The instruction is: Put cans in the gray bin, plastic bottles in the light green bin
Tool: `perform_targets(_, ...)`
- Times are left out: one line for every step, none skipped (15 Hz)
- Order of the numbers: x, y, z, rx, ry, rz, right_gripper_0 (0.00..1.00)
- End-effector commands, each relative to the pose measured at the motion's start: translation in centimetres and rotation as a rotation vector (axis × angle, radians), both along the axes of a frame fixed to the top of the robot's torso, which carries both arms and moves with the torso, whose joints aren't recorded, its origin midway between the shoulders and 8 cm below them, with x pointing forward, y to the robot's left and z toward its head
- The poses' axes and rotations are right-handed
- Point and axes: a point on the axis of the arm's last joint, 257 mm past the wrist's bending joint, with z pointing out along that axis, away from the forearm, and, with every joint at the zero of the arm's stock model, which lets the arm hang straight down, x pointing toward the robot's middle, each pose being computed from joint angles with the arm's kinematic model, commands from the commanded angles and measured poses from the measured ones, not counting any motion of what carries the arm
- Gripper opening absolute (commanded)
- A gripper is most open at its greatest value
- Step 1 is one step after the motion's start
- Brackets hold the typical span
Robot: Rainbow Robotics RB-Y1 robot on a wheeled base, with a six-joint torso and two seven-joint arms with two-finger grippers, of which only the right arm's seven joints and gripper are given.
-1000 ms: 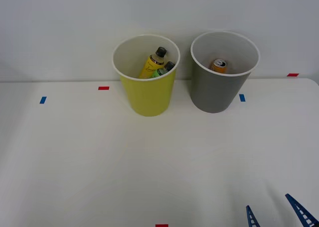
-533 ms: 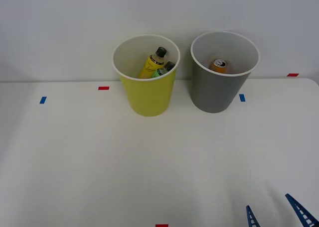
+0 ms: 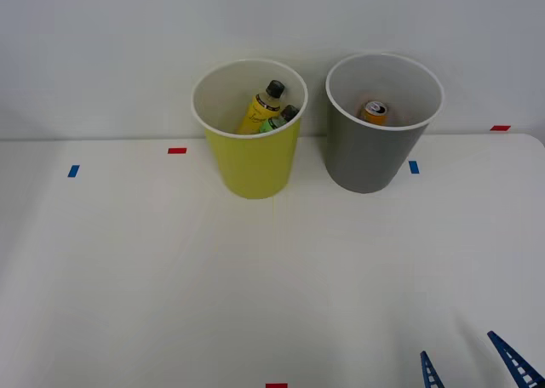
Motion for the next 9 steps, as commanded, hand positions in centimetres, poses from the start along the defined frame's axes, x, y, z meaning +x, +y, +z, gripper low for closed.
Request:
perform_targets(0.00,0.00,0.00,0.000,0.000,0.000,1.00)
perform_targets(0.00,0.00,0.00,0.000,0.000,0.000,1.00)
perform_targets(0.00,0.00,0.00,0.000,0.000,0.000,1.00)
perform_targets(0.00,0.00,0.00,0.000,0.000,0.000,1.00)
perform_targets(0.00,0.00,0.00,0.000,0.000,0.000,1.00)
perform_targets(0.00,0.00,0.00,0.000,0.000,0.000,1.00)
perform_targets(0.00,0.00,0.00,0.000,0.000,0.000,1.00)
perform_targets(0.00,0.00,0.00,0.000,0.000,0.000,1.00)
perform_targets(0.00,0.00,0.00,0.000,0.000,0.000,1.00)
